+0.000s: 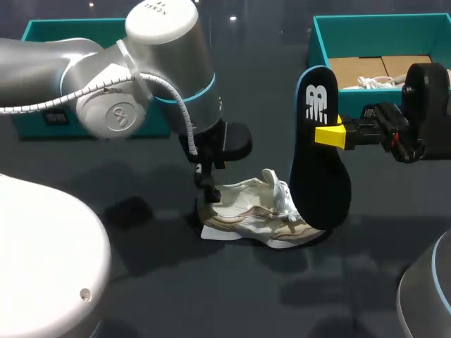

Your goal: Take the shoe out of the shoebox, open the shoe tongue, remove and reinsert the insole, then place the shoe into the shoebox

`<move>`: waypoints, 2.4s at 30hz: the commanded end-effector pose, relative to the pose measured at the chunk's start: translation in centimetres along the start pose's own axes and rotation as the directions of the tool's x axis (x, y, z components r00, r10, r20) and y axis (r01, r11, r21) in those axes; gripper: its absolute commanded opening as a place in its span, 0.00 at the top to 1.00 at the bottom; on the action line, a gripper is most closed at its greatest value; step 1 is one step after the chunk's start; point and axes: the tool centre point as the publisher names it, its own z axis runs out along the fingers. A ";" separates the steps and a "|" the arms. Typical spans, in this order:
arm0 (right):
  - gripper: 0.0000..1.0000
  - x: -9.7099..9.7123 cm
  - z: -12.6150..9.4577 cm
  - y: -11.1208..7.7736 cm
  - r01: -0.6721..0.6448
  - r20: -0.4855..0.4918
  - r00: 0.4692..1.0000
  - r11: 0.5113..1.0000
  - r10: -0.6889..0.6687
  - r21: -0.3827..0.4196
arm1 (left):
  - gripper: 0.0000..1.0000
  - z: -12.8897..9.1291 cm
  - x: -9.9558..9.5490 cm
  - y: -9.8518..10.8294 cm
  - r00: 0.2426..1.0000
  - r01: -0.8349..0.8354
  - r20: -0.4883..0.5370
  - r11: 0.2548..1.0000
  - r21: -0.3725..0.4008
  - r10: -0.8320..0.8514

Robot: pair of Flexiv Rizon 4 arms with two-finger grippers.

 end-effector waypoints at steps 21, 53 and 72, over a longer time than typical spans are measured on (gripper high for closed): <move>1.00 0.0 0.2 -0.1 -0.001 0.000 1.000 1.000 0.001 0.001 | 0.00 6.0 -3.0 -5.3 0.999 0.036 -0.010 0.999 -0.029 -0.036; 1.00 0.0 0.2 -0.1 -0.001 0.000 1.000 1.000 0.001 0.001 | 1.00 7.9 -2.0 -4.3 0.998 0.017 -0.061 0.999 -0.040 -0.020; 1.00 0.0 0.2 -0.1 -0.001 0.000 1.000 1.000 0.001 0.001 | 1.00 2.5 -1.6 -4.2 0.875 -0.453 -0.166 0.890 0.047 0.454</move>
